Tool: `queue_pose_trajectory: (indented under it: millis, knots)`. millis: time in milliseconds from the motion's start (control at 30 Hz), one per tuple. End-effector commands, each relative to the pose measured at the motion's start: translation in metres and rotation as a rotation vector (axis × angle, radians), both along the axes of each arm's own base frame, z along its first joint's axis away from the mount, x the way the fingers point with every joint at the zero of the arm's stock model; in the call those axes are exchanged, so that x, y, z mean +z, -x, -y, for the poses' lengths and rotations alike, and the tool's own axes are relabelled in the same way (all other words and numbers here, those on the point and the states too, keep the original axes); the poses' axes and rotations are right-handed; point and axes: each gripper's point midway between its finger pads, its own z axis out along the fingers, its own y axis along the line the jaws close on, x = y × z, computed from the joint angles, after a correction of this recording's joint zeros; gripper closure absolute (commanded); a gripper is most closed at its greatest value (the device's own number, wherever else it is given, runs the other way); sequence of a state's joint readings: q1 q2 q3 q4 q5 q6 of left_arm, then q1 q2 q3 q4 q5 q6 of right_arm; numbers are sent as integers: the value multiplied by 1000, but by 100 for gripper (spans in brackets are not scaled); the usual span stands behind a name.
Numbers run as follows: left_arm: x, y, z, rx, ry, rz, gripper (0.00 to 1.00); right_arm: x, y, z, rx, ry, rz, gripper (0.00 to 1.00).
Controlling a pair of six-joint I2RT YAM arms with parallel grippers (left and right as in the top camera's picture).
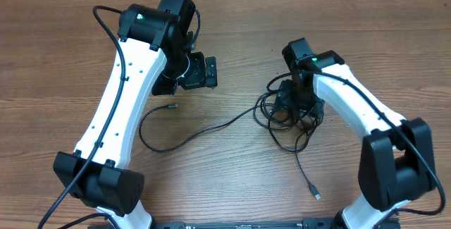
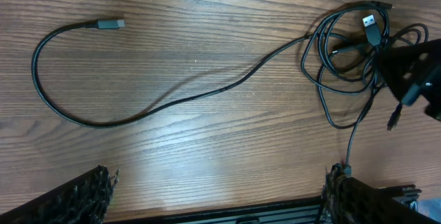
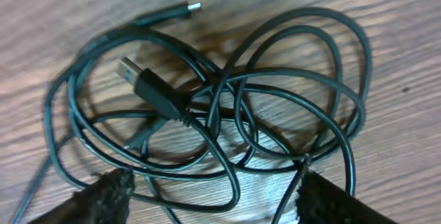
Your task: Untangle cables
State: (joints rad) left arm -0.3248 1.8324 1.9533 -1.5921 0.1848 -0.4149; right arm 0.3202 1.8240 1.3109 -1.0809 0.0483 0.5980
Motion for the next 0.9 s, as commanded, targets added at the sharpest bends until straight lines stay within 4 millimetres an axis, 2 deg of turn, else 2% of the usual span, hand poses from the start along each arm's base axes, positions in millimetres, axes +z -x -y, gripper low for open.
queue_pose_trajectory:
  millis: [0, 167, 433, 633, 733, 800, 867]
  knots:
    - [14, 0, 1, -12, 28, 41, 1, 4, -11, -2, 7, -17, 36, 26]
    - [14, 0, 1, -12, 28, 42, 0, -16, -3, 1, 9, -14, 25, 28]
    - [14, 0, 1, -12, 28, 42, 0, -38, 7, 2, 16, -24, 18, 38]
    - [14, 0, 1, -12, 28, 42, 1, -44, 7, -1, 17, -42, 30, 60]
    - [14, 0, 1, -13, 28, 42, 0, -46, 7, -1, 17, -43, 33, 83]
    - [14, 0, 1, -12, 28, 42, 0, -44, 5, -1, 17, -44, 39, 94]
    - [14, 0, 1, -12, 28, 42, 0, -38, 0, -3, 18, -47, 47, 96]
